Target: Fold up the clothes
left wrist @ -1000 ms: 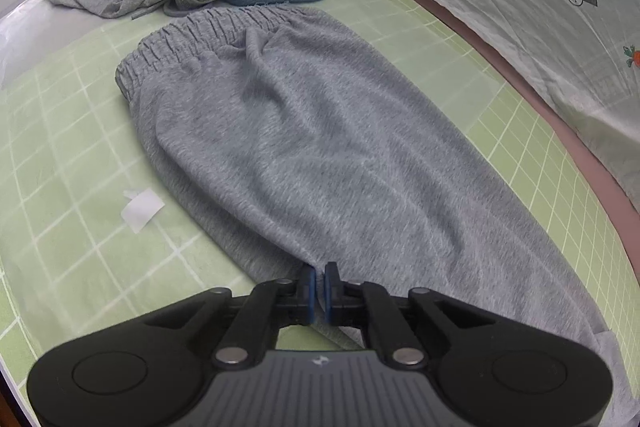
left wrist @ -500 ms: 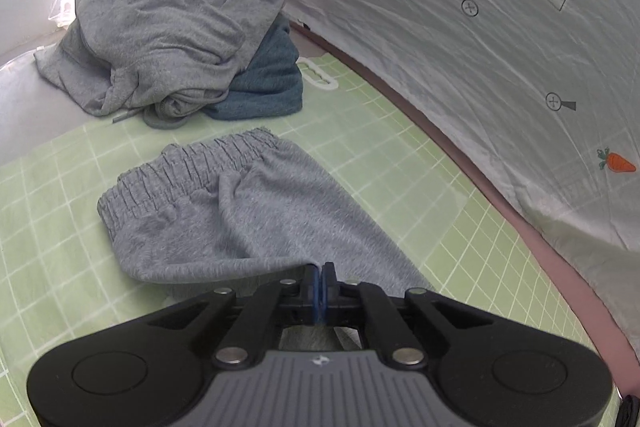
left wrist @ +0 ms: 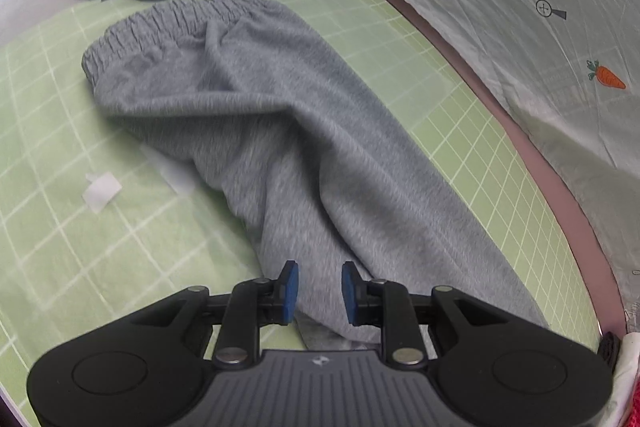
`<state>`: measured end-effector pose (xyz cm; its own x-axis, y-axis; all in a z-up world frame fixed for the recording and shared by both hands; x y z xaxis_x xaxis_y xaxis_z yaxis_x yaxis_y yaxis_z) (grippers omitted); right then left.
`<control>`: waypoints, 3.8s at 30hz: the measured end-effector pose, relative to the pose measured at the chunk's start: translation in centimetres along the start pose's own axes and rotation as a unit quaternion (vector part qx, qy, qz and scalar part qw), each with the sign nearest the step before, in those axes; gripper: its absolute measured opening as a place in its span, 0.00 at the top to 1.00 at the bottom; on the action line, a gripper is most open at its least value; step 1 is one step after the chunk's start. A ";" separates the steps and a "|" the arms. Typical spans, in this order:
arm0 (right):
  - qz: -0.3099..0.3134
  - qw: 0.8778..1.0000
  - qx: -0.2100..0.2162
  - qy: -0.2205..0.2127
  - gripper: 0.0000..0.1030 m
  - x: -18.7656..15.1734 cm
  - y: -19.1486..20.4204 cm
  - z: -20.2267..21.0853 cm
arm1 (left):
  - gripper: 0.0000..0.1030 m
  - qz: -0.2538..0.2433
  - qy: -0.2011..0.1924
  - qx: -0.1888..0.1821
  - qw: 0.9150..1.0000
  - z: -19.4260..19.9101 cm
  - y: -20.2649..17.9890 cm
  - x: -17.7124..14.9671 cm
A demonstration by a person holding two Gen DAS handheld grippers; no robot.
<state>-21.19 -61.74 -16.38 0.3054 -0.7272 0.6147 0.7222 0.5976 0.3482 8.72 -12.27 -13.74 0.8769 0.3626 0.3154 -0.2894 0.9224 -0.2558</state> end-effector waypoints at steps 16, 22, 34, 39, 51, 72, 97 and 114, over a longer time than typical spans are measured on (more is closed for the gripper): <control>-0.030 1.000 -0.002 0.004 0.77 -0.4 -0.8 -0.4 | 0.68 0.050 0.080 -0.029 0.995 -3.0 -1.4 -1.9; -0.033 0.999 -0.002 0.010 0.76 -0.6 -0.6 -0.7 | 0.68 0.067 0.091 -0.033 0.993 -3.7 -1.3 -1.6; -0.054 0.999 0.004 0.005 0.70 -0.3 -0.8 -0.9 | 0.98 0.070 0.054 -0.065 0.994 -1.8 -0.5 -0.6; -0.071 0.997 0.006 0.008 0.68 0.0 -1.2 -1.6 | 0.98 0.059 0.048 -0.065 0.995 -1.0 0.0 -0.5; -0.024 1.000 0.012 -0.003 1.00 1.4 -0.5 -1.8 | 0.99 0.068 0.038 -0.077 0.994 -0.2 0.2 -0.3; 0.020 0.998 -0.064 -0.006 0.66 1.4 -1.8 0.3 | 0.85 0.003 -0.005 0.001 1.000 1.6 4.4 -0.4; 0.051 0.998 -0.021 0.007 0.53 9.8 4.9 -10.5 | 0.48 -0.051 -0.013 0.019 0.998 -7.3 -10.4 7.4; 0.043 0.998 -0.017 0.032 0.99 10.4 5.0 -15.1 | 1.00 -0.058 -0.023 0.079 0.995 -10.2 -11.3 9.1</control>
<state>-5.07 -71.41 -18.95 0.4058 -0.6942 0.5944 0.7116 0.6481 0.2711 23.90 -20.73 -17.25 0.8905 0.2546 0.3772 -0.2470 0.9665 -0.0694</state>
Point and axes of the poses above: each gripper's, at about its wrist camera, not at the fingertips, and z roughly against the way its jaws point, y to its left, x to its top, the point moved 6 cm from there along -z, roughly the way its jaws point, and after that the axes turned 9 degrees about x, right-handed, at the moved point
